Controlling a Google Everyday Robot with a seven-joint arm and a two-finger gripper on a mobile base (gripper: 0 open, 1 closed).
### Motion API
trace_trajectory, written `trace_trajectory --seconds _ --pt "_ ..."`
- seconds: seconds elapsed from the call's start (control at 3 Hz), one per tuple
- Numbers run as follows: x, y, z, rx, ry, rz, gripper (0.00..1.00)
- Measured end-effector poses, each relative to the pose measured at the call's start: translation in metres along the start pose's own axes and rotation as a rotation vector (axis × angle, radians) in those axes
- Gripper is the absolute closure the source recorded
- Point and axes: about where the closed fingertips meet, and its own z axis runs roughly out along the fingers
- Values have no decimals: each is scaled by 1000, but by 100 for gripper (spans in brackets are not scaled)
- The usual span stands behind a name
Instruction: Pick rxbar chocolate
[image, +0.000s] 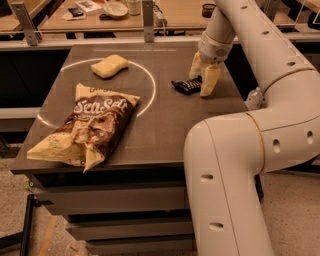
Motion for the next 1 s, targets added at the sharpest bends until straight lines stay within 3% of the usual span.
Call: trace_trajectory --seconds 1.0 --pt "0 1 -2 0 1 2 48"
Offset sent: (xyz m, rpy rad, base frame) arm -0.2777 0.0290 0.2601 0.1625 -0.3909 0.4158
